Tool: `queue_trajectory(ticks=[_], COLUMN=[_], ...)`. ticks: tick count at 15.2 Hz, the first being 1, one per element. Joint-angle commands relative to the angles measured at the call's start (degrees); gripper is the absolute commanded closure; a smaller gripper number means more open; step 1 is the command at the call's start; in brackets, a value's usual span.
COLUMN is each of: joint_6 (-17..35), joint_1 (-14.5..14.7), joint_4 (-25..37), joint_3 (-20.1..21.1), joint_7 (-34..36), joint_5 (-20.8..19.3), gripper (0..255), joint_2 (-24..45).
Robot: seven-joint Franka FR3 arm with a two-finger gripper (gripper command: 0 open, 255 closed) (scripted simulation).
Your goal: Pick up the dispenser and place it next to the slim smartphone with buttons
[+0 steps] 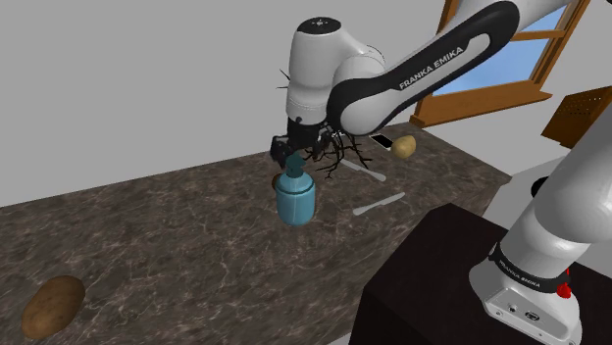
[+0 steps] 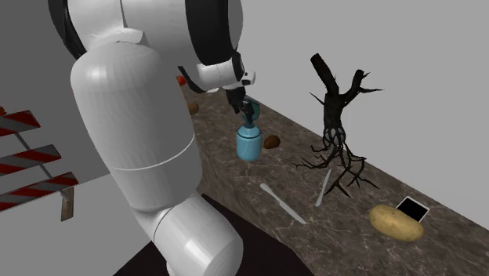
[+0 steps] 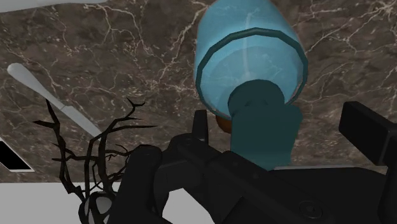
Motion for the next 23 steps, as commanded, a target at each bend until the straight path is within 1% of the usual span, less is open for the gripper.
queue_trajectory(ticks=[1, 9, 10, 19, 23], joint_6=[1.6, 1.6, 1.6, 1.6, -1.0], joint_1=[-0.3, -0.3, -0.3, -0.3, -0.2], joint_4=[-0.3, -0.3, -0.3, -0.3, 1.0], joint_3=[-0.1, -0.1, -0.1, -0.1, -0.2], joint_7=[1.2, 1.2, 1.2, 1.2, -0.9], joint_5=[-1.9, -1.9, -1.9, -1.9, 0.5], gripper=[0, 0, 255, 255, 255], joint_2=[1.7, 1.7, 1.7, 1.7, -0.2])
